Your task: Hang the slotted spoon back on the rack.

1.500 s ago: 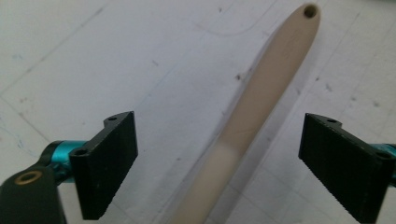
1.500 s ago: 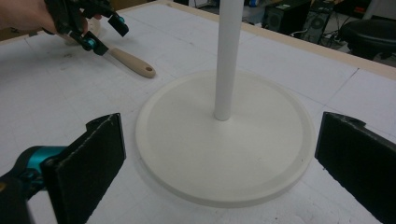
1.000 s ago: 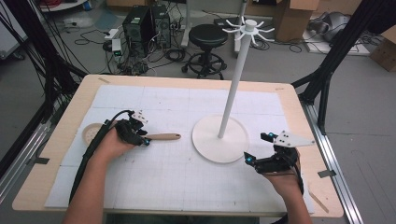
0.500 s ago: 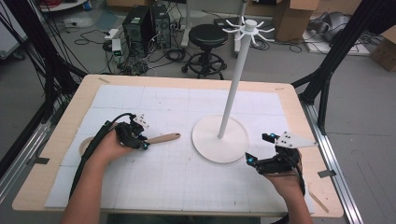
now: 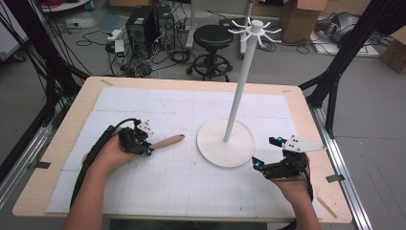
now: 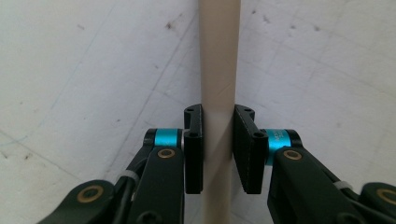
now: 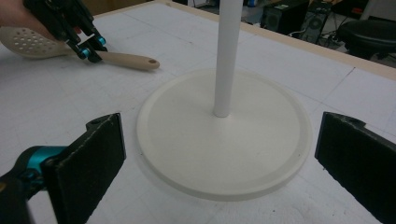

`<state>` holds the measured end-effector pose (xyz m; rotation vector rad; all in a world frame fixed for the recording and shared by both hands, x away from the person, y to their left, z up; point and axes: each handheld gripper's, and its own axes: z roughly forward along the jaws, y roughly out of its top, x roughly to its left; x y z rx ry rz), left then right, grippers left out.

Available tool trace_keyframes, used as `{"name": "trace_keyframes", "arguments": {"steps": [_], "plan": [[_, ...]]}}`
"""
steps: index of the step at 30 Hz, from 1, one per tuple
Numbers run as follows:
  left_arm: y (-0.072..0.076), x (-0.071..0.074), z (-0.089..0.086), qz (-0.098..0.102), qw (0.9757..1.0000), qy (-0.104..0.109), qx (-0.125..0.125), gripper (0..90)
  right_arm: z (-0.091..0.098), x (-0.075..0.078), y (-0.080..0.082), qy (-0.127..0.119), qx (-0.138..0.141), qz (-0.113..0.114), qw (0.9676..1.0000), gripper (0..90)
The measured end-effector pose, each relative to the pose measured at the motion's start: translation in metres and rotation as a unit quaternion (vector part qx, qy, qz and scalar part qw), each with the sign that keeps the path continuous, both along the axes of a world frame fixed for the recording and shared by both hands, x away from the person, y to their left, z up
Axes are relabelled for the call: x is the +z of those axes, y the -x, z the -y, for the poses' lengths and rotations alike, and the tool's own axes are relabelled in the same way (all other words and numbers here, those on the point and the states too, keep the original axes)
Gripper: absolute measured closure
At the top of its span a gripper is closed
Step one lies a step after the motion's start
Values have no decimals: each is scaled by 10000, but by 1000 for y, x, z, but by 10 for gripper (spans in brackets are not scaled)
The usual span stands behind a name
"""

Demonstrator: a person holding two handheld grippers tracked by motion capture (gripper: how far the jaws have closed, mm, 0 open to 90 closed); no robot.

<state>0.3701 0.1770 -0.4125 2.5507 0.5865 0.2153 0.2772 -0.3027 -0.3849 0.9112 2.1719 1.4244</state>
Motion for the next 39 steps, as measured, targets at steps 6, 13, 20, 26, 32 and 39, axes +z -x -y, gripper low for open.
{"name": "trace_keyframes", "arguments": {"steps": [6,13,20,26,32,39], "plan": [[8,24,-11,245,9977,635,-38,754,-1,-1,0,1,-2,-22,10000,5],[16,51,-19,505,9917,1172,-119,755,-2,-1,-1,22,1,-21,10000,5],[21,71,-17,652,9860,1525,-188,756,-2,-1,-1,-3,3,-12,10000,5],[21,90,-11,708,9804,1809,-334,756,-1,0,-1,-24,-1,-18,10000,5],[18,107,-1,782,9753,2013,-458,756,0,0,-1,-48,-3,-5,10000,4],[14,125,11,705,9687,2288,-649,756,1,1,-1,-57,-9,23,10000,5]]}}
